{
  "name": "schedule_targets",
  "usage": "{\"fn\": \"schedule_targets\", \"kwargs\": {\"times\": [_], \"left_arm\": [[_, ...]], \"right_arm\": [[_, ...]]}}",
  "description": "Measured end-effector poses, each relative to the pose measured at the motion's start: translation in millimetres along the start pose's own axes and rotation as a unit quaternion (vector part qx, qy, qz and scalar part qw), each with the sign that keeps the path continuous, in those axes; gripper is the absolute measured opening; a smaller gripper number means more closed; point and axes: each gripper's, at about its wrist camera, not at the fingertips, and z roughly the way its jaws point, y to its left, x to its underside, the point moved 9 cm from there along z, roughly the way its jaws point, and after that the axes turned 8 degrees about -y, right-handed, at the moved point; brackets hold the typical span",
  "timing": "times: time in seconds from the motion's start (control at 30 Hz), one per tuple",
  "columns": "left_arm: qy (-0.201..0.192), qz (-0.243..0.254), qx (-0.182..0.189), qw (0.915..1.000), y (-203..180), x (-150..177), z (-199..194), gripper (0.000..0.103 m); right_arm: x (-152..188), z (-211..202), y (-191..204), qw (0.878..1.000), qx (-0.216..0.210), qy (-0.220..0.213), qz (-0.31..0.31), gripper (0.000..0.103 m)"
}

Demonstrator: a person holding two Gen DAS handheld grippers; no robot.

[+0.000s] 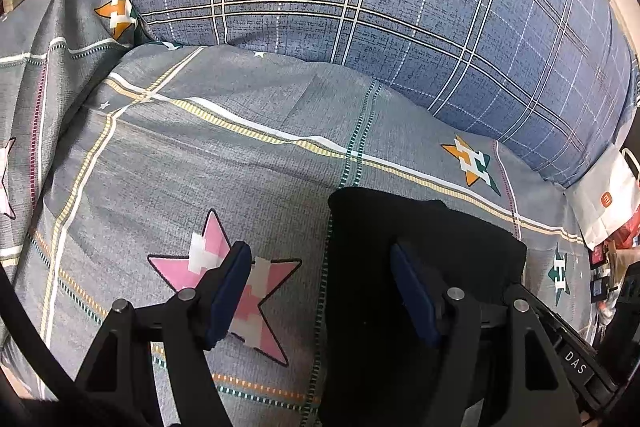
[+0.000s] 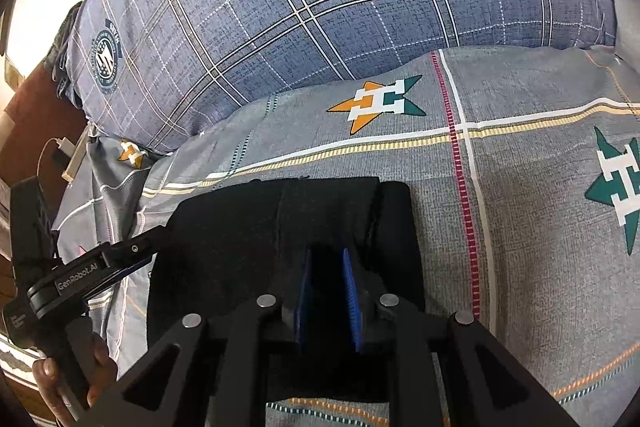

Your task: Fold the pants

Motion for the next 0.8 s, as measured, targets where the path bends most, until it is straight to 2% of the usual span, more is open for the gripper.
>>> {"fn": "schedule_targets", "kwargs": {"times": [0.13, 0.23, 0.4, 0.57, 0.7, 0.8], "left_arm": [[0.001, 0.004, -0.003, 1.0000, -0.2, 1.6, -1.7, 0.073], [0.003, 0.005, -0.003, 1.0000, 0.3, 2.2, -2.1, 0.073], [0.004, 0.002, -0.003, 1.0000, 0.8, 2.2, -1.8, 0.073], [0.001, 0.008, -0.007, 0.9999, -0.4, 2.1, -2.4, 0.073], [0.004, 0.003, -0.005, 1.0000, 1.3, 2.1, -3.5, 0.073], [0.011, -0.007, 0.001, 0.9999, 2.5, 3.6, -5.3, 0.073]], "right_arm": [[1.9, -4.2, 3.1, 1.000, -0.002, 0.000, -0.004, 0.026], [3.4, -8.2, 7.4, 1.000, -0.009, 0.000, -0.003, 0.035], [4.0, -18.9, 13.6, 0.999, -0.031, -0.010, 0.000, 0.036], [12.9, -11.2, 19.0, 0.999, -0.002, 0.005, -0.041, 0.039], [9.3, -22.2, 19.6, 0.999, 0.004, -0.009, -0.048, 0.039], [12.2, -25.1, 12.0, 0.999, 0.017, 0.001, -0.045, 0.042]]}}
